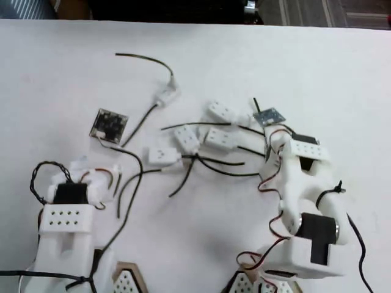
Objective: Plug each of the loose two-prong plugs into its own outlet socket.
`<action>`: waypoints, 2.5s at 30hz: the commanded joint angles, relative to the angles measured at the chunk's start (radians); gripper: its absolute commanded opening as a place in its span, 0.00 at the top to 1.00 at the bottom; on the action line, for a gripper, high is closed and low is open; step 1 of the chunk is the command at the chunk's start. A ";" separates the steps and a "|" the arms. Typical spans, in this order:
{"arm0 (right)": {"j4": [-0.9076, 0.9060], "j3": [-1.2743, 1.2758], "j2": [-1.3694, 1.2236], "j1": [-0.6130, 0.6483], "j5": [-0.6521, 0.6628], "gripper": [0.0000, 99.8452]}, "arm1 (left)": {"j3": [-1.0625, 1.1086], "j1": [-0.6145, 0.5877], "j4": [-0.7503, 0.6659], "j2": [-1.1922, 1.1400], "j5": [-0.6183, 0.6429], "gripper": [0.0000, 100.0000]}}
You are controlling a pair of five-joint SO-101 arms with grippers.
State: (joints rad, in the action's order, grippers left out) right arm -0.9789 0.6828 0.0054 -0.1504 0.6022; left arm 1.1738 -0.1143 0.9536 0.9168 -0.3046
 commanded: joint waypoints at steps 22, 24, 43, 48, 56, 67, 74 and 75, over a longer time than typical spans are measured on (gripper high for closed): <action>-0.091 -0.020 0.159 -0.157 -0.008 0.95 | -0.005 -0.010 -0.020 0.022 -0.002 0.98; -0.097 -0.017 0.160 -0.168 -0.008 0.87 | -0.005 -0.010 -0.020 0.022 -0.002 0.98; 0.104 0.173 0.320 -0.047 -0.015 0.83 | -0.005 -0.010 -0.020 0.022 -0.002 0.98; 0.154 0.209 0.320 -0.056 -0.015 0.83 | -0.005 -0.010 -0.020 0.022 -0.002 0.98; 0.237 0.209 0.320 -0.110 -0.014 0.83 | -0.005 -0.010 -0.020 0.022 -0.002 0.98; 0.269 0.206 0.320 -0.073 -0.011 0.83 | -0.005 -0.010 -0.020 0.022 -0.002 0.98; 0.314 0.170 0.213 -0.071 -0.011 0.83 | -0.005 -0.010 -0.020 0.022 -0.002 0.98; 0.306 0.150 0.188 -0.076 -0.014 0.83 | -0.005 -0.010 -0.020 0.022 -0.002 0.98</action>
State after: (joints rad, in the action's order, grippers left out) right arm -0.6843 0.8961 0.2340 -0.2271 0.5961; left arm 1.1738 -0.1143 0.9536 0.9168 -0.3061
